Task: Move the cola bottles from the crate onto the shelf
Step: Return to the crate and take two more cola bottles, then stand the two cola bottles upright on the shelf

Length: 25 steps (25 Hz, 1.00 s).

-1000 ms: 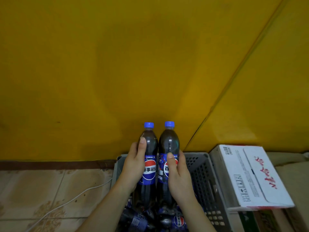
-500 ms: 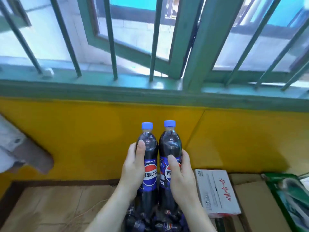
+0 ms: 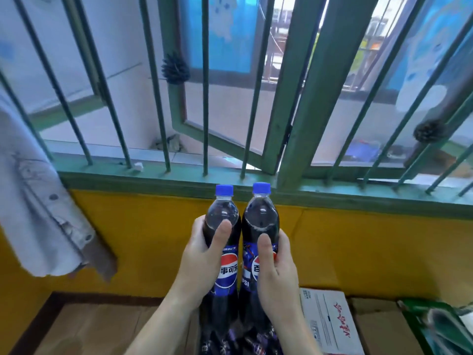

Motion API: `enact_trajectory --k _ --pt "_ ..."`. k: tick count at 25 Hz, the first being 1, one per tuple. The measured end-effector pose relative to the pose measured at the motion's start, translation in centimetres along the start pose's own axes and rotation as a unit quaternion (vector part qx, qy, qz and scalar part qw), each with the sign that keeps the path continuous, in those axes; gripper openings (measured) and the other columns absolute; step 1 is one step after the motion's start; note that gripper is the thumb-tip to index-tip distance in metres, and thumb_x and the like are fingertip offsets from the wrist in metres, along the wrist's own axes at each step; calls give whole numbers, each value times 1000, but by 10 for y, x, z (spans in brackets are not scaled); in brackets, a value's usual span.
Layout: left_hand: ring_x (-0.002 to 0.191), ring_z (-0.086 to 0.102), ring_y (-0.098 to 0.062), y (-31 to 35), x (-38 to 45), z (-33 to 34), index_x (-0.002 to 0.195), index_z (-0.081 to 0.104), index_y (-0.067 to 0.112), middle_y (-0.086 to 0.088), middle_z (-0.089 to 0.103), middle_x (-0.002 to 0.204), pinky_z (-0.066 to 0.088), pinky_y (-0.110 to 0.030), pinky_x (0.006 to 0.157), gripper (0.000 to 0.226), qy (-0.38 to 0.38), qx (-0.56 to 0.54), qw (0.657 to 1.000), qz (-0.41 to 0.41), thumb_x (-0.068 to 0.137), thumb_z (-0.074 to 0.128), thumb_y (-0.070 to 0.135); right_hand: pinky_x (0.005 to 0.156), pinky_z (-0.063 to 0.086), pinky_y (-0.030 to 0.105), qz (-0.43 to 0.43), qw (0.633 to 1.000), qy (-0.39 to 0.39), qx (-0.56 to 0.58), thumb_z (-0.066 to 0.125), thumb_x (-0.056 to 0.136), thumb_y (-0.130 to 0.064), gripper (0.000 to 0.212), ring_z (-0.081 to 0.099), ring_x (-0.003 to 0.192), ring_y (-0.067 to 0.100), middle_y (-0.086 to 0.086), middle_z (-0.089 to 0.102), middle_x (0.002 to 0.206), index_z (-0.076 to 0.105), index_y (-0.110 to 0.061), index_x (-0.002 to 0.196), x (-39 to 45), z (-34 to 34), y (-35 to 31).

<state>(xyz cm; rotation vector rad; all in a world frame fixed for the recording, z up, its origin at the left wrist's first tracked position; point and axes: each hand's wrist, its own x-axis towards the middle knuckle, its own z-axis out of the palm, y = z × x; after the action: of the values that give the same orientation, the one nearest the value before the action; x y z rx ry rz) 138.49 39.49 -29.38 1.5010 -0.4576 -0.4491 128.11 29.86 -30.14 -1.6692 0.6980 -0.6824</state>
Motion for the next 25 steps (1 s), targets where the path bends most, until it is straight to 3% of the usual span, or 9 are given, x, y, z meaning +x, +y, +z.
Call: enact_trajectory --k 4,11,15,19,22,25 --pt "102 71 -13 21 -27 -15 108 56 49 13 73 108 57 -48 92 45 46 5 999 25 76 57 80 68 46 5 -32 998 -43 13 39 89 -58 55 61 87 -16 -44 62 94 49 -30 134 -18 3 -27" --pt "96 72 -5 65 -100 -31 115 59 34 15 74 104 58 -23 76 33 211 -23 974 78 86 58 50 72 49 10 -94 980 -172 30 37 83 -71 65 62 96 -13 -39 64 105 46 -37 137 -44 19 -54" --pt "98 71 -5 76 -158 -48 116 59 33 14 73 106 57 -23 76 36 332 -26 937 105 86 58 51 70 51 11 -120 952 -279 48 37 80 -72 70 63 95 -12 -24 69 104 45 -35 139 -80 39 -69" --pt "96 71 -4 84 -231 -70 118 58 30 14 74 104 54 -15 72 35 427 -19 895 128 87 58 45 74 53 15 -146 912 -375 74 37 78 -73 77 63 99 -11 -25 68 110 44 -35 144 -136 62 -82" --pt "101 70 -6 88 -292 -88 121 57 33 13 72 108 56 -23 79 39 496 12 858 132 86 57 51 74 50 8 -160 877 -441 102 39 78 -71 73 62 100 -14 -25 67 110 47 -35 140 -190 77 -94" --pt "97 69 0 96 -363 -101 118 58 31 18 72 104 52 -12 74 38 566 34 810 151 85 56 50 75 47 5 -184 839 -497 121 40 80 -68 68 59 102 -17 -28 67 107 48 -35 138 -254 88 -106"
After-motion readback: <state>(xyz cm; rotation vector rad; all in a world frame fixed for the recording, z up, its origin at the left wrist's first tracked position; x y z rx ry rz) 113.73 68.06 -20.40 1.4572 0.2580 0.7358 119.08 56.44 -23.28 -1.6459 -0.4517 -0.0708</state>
